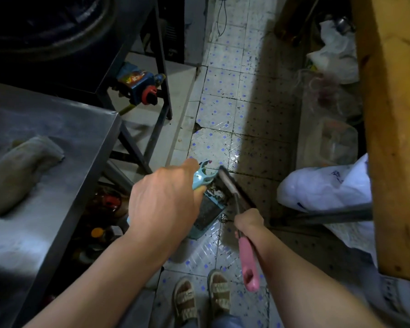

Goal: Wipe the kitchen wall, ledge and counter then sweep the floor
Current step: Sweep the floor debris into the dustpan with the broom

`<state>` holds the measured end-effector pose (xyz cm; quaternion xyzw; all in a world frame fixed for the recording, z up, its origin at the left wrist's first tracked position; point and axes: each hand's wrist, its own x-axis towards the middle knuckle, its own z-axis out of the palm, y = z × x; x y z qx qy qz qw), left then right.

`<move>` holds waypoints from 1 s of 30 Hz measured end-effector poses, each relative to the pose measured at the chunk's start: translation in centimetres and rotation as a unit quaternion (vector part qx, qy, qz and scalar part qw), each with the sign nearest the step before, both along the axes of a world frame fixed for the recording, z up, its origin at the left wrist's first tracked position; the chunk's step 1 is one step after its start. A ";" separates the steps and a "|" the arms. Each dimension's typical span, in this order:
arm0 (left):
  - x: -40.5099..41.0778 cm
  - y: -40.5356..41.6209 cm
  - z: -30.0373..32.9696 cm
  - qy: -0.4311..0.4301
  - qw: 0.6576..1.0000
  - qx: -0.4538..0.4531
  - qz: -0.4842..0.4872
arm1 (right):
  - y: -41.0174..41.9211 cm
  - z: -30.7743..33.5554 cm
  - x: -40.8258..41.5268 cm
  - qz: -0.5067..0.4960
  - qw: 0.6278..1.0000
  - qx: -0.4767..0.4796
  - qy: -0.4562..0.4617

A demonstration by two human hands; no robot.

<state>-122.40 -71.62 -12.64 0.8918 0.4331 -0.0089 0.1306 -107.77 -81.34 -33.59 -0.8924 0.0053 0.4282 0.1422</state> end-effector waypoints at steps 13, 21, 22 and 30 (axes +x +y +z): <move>3.5 -2.9 -1.7 -0.036 0.999 -0.013 0.000 | -4.2 -1.7 1.9 -0.043 0.999 -0.031 0.005; 1.5 -3.2 -1.6 -0.028 0.999 -0.021 0.017 | -2.1 -0.7 -0.8 -0.043 0.998 -0.015 0.040; 1.0 -3.2 -1.5 -0.027 0.999 -0.022 0.020 | -1.7 -0.6 -1.1 -0.041 0.998 -0.012 0.043; -2.0 -2.6 -0.8 -0.025 0.999 -0.022 0.042 | -0.4 -0.4 -3.4 -0.058 0.997 0.020 0.046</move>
